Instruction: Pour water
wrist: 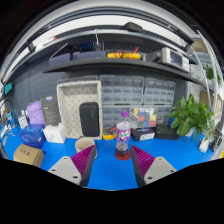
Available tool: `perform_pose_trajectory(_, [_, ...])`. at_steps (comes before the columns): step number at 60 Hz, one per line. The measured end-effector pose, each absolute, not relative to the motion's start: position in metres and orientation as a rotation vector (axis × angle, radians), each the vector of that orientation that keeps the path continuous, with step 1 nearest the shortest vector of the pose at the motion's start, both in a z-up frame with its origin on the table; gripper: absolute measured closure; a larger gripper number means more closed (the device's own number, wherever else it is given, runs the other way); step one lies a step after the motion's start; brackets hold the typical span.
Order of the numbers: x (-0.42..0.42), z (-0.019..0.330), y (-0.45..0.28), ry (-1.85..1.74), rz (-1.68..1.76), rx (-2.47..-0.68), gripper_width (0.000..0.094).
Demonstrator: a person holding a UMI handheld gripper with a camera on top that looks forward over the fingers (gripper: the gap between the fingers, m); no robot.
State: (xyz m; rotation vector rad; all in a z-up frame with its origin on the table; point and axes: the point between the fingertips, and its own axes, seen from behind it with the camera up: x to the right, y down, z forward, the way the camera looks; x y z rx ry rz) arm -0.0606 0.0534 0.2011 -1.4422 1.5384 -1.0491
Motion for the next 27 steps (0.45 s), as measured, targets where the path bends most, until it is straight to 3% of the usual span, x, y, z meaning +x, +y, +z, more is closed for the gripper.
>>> perform_pose_trajectory(11, [-0.093, 0.237, 0.063, 1.510, -1.079, -1.418, 0.0273])
perform_pose_trajectory(27, [-0.120, 0.234, 0.067, 1.535, -1.064, -1.415, 0.0270])
